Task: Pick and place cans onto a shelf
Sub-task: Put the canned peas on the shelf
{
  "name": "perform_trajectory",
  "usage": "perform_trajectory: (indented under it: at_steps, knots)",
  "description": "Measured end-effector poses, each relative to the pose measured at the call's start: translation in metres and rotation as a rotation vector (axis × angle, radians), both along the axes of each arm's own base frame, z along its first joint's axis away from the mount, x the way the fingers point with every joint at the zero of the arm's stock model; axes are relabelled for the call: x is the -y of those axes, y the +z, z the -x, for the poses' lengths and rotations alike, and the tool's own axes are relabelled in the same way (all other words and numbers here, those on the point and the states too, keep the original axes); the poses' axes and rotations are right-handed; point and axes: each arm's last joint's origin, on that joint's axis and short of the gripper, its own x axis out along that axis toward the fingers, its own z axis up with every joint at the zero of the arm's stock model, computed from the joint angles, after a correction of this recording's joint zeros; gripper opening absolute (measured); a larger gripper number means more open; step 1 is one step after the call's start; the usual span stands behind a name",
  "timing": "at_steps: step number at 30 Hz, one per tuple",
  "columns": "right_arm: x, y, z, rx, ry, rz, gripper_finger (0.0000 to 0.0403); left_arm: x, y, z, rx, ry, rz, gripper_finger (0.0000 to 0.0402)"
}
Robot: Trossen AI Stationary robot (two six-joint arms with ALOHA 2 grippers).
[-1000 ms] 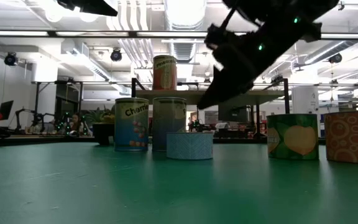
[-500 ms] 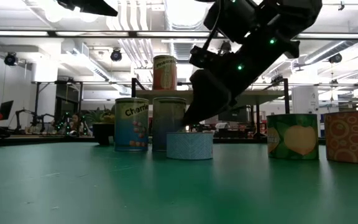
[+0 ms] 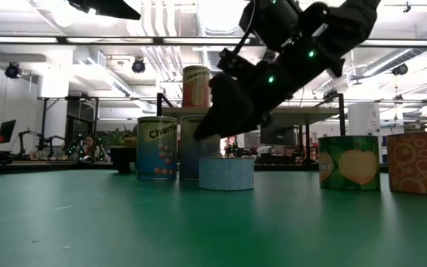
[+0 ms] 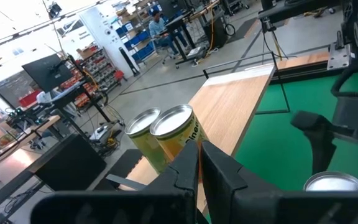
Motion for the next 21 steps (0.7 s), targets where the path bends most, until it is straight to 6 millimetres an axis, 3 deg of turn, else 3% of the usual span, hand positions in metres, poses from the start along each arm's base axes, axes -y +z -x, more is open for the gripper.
perform_trajectory:
  at_steps: [4, 9, 16, 21]
  knots:
    - [0.0, -0.008, -0.004, 0.008, 0.012, 0.017, 0.0327, 0.0, 0.0, 0.0, 0.0, 0.0, 0.0, 0.0]
    - [-0.001, -0.003, -0.006, 0.031, 0.013, 0.015, 0.0324, 0.0, -0.001, -0.001, -0.007, 0.0, -0.004, 0.0]
    - [-0.003, 0.002, -0.01, 0.047, 0.04, -0.002, 0.0266, 0.0, -0.001, -0.001, -0.005, 0.0, -0.004, 0.0]
    - [-0.007, 0.012, -0.008, 0.067, 0.054, -0.005, 0.0263, 0.0, 0.0, -0.001, -0.005, 0.0, -0.004, 0.0]
